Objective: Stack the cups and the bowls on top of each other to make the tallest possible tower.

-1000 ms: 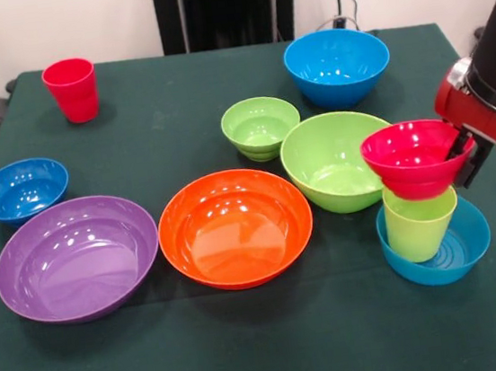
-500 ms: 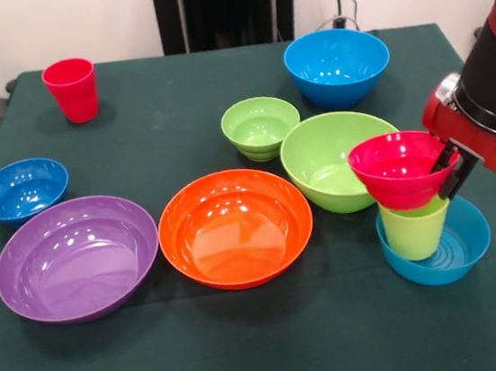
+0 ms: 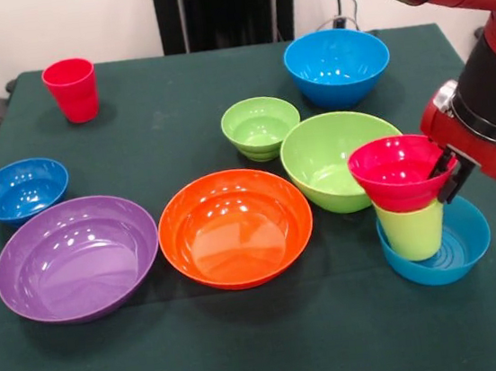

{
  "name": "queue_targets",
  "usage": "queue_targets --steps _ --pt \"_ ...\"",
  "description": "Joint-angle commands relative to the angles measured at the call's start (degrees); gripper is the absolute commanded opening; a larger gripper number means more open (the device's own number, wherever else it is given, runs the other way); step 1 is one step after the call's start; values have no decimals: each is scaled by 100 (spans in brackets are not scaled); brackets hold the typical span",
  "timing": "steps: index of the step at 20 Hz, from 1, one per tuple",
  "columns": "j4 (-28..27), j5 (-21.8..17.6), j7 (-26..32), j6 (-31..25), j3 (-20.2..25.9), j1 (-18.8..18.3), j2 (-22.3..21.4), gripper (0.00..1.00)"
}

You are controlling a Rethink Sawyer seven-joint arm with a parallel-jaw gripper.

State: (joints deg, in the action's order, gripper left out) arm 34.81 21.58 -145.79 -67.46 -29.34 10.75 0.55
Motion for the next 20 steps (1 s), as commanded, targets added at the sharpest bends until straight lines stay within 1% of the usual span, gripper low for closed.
queue_targets --steps 1,5,9,14,20 --pt "-86 204 -991 -472 430 -22 19 0" --pt "-219 336 -973 -554 420 -42 80 0" --pt "-236 415 -937 -550 425 -57 90 0" --pt "-322 366 -878 -533 253 -57 158 0" --pt "-382 302 -726 -487 162 -109 193 0"
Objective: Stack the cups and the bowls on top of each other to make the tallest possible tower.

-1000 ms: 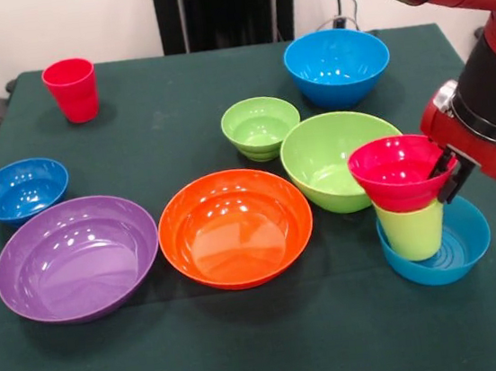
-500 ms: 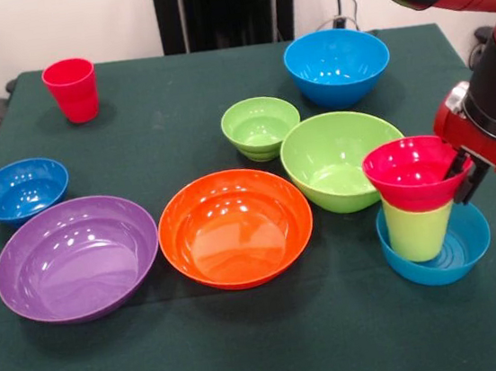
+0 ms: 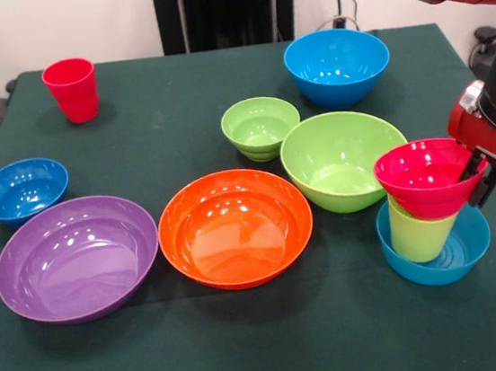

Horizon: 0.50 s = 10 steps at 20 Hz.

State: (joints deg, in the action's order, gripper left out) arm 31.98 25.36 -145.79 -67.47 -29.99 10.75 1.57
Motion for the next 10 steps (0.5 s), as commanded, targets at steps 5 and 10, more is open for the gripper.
queue_targets --steps 5,10 --pt "-37 -105 -607 -465 205 -121 65 0" --pt "-14 -117 -558 -459 169 -124 65 0"
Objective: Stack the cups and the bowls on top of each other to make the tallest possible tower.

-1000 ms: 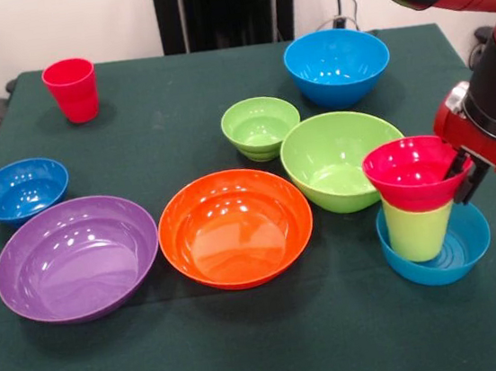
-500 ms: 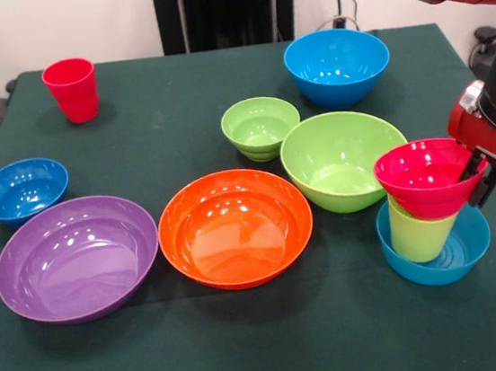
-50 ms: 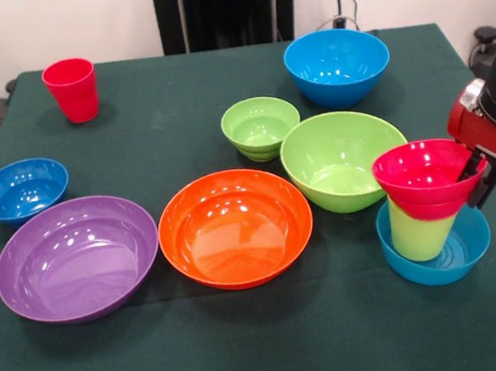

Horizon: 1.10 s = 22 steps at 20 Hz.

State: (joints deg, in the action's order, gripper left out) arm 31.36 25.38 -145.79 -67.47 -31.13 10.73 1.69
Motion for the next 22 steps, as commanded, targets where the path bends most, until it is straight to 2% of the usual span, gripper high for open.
queue_targets --steps 1,22 --pt "54 -114 -552 -460 284 -121 50 0" --pt "294 -9 -608 -616 410 -47 -52 0"
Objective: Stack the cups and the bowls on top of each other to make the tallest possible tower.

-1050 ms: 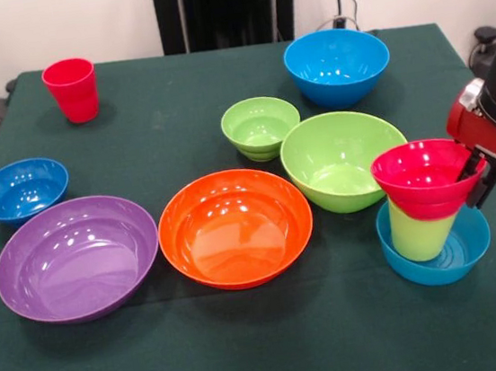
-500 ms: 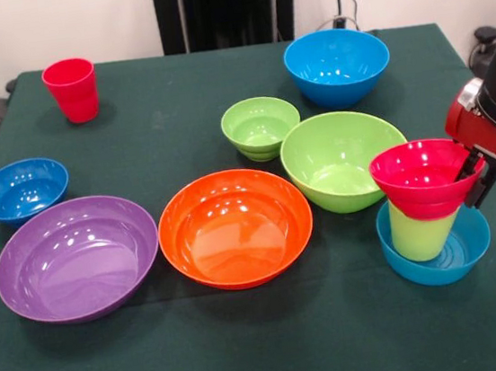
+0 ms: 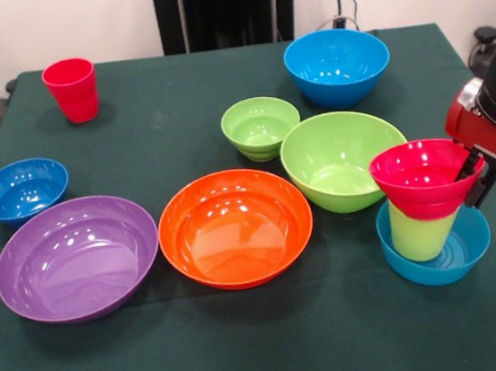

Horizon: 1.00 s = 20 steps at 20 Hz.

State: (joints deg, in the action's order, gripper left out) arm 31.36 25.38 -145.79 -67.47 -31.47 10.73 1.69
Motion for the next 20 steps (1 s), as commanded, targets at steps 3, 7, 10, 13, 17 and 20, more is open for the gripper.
queue_targets --steps 3,7,10,13,17,20 --pt "318 0 -586 -605 472 -46 -60 0" --pt "324 8 -642 -602 466 -21 -47 0" --pt "455 3 -674 -602 479 28 -101 0" --pt "616 46 -686 -591 558 53 -169 0" --pt "710 44 -649 -615 575 69 -216 0" --pt "801 55 -624 -629 605 84 -269 0"
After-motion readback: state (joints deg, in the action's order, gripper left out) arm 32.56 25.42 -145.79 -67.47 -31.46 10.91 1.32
